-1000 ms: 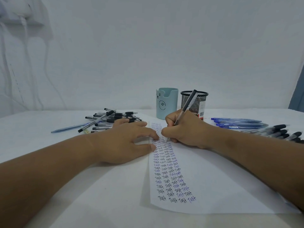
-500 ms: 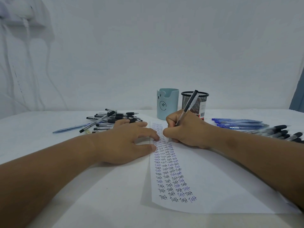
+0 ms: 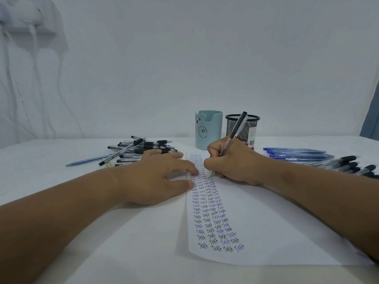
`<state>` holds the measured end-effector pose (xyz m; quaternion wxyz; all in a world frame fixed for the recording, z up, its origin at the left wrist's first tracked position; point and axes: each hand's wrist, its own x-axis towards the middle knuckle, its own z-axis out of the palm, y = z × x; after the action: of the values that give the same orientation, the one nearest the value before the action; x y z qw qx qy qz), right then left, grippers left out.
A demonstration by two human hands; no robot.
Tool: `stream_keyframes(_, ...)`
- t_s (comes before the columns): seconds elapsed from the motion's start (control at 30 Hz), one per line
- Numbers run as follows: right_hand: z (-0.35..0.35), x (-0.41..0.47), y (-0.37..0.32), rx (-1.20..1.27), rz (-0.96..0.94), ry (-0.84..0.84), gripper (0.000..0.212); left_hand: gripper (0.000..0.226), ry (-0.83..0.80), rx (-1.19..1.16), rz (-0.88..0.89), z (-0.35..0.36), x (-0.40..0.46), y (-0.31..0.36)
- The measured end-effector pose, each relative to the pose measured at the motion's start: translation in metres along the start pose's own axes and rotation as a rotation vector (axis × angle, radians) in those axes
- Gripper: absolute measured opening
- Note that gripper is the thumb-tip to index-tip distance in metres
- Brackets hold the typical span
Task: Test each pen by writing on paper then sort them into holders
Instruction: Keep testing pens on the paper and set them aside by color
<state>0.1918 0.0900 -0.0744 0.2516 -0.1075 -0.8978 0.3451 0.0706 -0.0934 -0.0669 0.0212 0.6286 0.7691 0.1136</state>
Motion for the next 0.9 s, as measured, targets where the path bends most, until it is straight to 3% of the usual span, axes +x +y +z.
stream_keyframes(0.27,0.002,0.0,-0.001,-0.061,-0.025,0.028,0.041,0.036,0.011,0.004,0.009,0.001,0.001,-0.001)
stream_keyframes(0.43,-0.007,0.003,-0.006,0.303,0.095,0.175,0.047,0.036,0.026,-0.003,0.014,0.004,0.002,-0.005)
stream_keyframes(0.53,-0.023,0.005,-0.011,0.312,0.024,0.195,0.038,0.037,0.026,0.003,0.016,0.004,0.001,-0.006)
stream_keyframes(0.6,-0.031,0.002,-0.009,0.258,0.028,0.187,0.043,0.036,0.023,0.018,0.016,0.004,0.001,-0.005)
stream_keyframes(0.73,-0.03,-0.005,-0.003,0.056,0.015,0.169,0.017,0.035,0.032,0.017,0.019,0.004,0.0,-0.005)
stream_keyframes(0.9,-0.028,-0.004,0.002,-0.095,-0.077,0.197,0.028,0.033,0.051,0.013,0.01,0.006,0.001,-0.004)
